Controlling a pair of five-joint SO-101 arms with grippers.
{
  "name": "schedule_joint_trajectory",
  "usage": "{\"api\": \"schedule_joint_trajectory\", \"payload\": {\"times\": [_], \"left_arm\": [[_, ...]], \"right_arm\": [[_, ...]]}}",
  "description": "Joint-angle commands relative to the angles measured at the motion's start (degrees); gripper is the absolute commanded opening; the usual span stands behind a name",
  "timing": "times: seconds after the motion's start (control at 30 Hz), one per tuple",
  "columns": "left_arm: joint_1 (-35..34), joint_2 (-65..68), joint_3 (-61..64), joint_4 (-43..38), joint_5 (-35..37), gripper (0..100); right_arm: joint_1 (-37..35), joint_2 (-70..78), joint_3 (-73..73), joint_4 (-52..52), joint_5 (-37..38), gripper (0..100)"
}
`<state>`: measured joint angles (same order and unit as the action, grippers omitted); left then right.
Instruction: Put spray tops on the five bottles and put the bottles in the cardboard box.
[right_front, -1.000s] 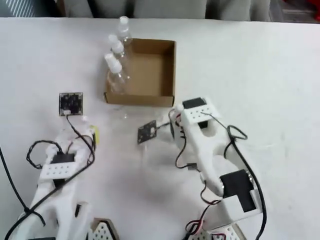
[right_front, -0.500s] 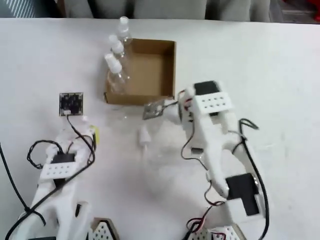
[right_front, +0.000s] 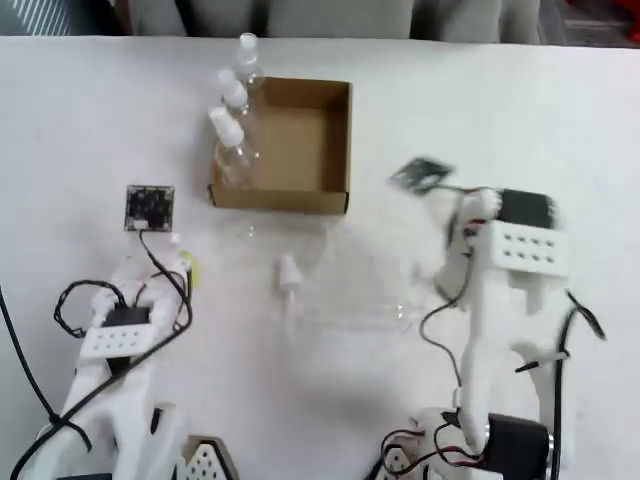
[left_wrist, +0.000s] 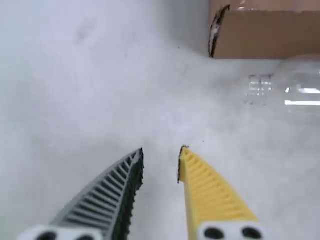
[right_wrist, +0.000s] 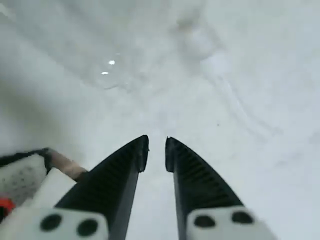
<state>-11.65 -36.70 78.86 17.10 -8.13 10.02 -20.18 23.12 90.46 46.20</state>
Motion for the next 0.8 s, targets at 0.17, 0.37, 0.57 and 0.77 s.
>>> {"api": "schedule_joint_trajectory", "payload": {"times": [0.17,0.37,0.57,0.77], "left_arm": [[1.27,-2.15,-6.86,7.38,-14.42,13],[7.25,-2.24,-16.26,21.01,-21.1,13],[17.63,-2.33,-25.93,34.2,-34.99,13],[30.2,-2.07,-32.09,41.85,-41.05,15]], "right_arm": [[25.54,-2.77,8.7,-19.21,-16.79,1.6],[38.64,-2.59,12.66,-29.76,-17.49,1.7],[51.21,-2.07,16.35,-42.68,-13.27,1.6],[57.1,-2.07,24.44,-58.51,-12.92,1.7]]}}
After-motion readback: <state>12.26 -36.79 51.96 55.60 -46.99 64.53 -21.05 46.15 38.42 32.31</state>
